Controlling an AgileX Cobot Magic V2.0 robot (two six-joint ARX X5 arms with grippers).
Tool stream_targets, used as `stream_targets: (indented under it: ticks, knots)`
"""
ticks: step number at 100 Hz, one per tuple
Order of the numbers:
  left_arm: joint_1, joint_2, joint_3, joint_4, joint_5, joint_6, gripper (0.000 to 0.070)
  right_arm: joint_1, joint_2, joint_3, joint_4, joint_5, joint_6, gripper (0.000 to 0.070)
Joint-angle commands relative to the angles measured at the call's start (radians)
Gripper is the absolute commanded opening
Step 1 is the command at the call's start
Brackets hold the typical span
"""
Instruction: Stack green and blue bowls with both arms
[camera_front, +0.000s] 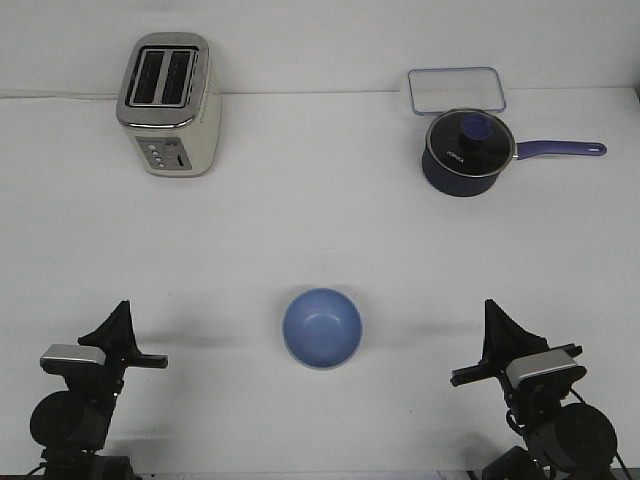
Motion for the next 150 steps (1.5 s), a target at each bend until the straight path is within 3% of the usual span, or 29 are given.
stream_targets:
  ticks: [1,33,128,150]
  knots:
    - [0.016,-0.026,-0.032,0.051,0.011,-0.019,0.0014,0.006,0.005,0.000,0.014,0.003,0.013,0.0006]
    - [0.030,-0.127,-0.173,0.075,0.011,-0.019,0.0014,0.006,0.005,0.000,0.013,0.003,0.013,0.0006]
    - [0.030,-0.126,-0.172,0.062,0.006,-0.002,0.0014,0.006,0.005,0.000,0.013,0.005,0.011,0.0006]
    - [0.030,-0.126,-0.172,0.062,0.006,-0.002,0.0014,-0.115,-0.011,-0.038,0.022,0.001,-0.142,0.0006]
